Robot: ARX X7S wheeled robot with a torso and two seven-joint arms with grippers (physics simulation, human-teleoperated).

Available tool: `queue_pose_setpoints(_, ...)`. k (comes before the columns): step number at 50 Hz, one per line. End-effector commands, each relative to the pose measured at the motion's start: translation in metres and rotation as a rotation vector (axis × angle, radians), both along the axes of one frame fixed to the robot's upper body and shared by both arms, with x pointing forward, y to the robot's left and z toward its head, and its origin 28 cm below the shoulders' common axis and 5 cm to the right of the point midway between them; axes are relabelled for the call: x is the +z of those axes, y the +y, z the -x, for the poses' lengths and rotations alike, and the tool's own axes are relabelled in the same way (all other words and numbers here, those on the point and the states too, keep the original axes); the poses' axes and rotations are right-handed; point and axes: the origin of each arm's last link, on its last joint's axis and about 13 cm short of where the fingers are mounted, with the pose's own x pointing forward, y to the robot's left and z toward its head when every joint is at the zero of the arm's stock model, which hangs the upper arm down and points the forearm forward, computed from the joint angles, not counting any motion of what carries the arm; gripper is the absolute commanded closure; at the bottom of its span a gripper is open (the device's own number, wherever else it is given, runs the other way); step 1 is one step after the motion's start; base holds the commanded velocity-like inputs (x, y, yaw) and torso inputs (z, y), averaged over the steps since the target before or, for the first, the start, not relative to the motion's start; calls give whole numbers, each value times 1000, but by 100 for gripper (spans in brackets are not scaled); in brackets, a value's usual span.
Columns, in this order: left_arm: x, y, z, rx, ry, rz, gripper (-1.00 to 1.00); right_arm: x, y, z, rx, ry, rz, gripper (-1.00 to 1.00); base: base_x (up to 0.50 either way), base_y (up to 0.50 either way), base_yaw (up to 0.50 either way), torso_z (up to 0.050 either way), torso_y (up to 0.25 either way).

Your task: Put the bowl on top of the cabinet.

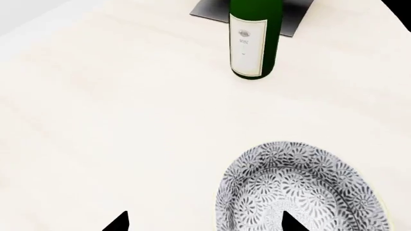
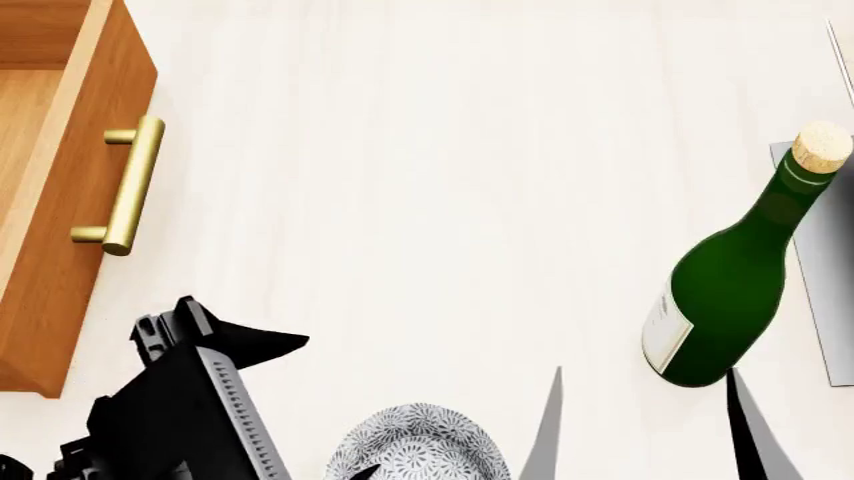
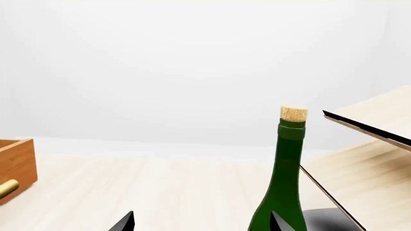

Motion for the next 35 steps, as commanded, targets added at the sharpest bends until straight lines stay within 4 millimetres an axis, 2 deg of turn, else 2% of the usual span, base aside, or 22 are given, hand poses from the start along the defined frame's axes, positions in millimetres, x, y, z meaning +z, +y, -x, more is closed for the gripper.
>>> queue_pose_setpoints(1,-4,-2,-17,27,12,-24,-100,-1,1,0,5,2,6,-100,0,0,0,0,0)
queue_pose_setpoints(4,-7,-3,-24,45,17,-23,-100,-2,1,0,7,2,9,-100,0,0,0,0,0)
queue_pose_setpoints(11,-11,-7,-25,15,18,-53,-100,-2,1,0,11,4,10,-100,0,0,0,0,0)
queue_pose_setpoints(20,-15,-11,-37,29,-6,-68,-100,-2,1,0,9,3,11,-100,0,0,0,0,0)
queue_pose_setpoints(35,-14,-15,-41,-56,11,-118,-100,-2,1,0,11,3,13,-100,0,0,0,0,0)
